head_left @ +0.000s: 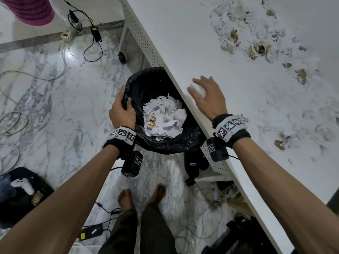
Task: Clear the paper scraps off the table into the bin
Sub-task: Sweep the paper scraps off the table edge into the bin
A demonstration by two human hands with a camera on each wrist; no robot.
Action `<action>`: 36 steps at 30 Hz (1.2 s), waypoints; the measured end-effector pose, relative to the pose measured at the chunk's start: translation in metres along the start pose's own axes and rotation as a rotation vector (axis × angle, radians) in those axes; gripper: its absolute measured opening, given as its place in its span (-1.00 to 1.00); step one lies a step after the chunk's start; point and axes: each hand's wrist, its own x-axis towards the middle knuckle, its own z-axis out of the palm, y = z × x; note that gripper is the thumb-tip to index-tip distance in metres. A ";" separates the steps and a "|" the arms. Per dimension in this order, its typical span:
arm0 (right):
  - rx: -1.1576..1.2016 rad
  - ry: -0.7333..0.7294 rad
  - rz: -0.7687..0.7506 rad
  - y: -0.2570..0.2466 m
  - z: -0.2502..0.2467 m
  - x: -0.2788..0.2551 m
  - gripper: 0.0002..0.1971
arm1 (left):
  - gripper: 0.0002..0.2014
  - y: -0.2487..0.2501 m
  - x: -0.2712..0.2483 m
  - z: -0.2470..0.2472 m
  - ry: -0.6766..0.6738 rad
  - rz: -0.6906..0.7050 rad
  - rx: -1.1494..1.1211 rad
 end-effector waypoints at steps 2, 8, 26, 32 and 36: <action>-0.139 0.016 0.233 0.023 -0.011 -0.002 -0.37 | -0.58 0.000 -0.004 0.000 -0.007 -0.008 -0.002; -0.100 -0.189 0.615 0.043 -0.001 -0.011 -0.17 | -0.57 -0.001 -0.011 0.000 -0.001 -0.013 0.003; -0.106 -0.071 0.066 -0.001 0.027 -0.033 -0.46 | -0.57 0.001 -0.031 0.000 -0.006 -0.011 -0.001; 0.034 -0.064 -0.036 0.000 0.012 -0.050 -0.47 | -0.58 0.000 -0.039 -0.001 -0.019 -0.014 0.008; -0.220 0.049 0.195 0.058 -0.022 -0.055 -0.36 | -0.58 -0.001 -0.051 -0.001 -0.030 -0.028 0.001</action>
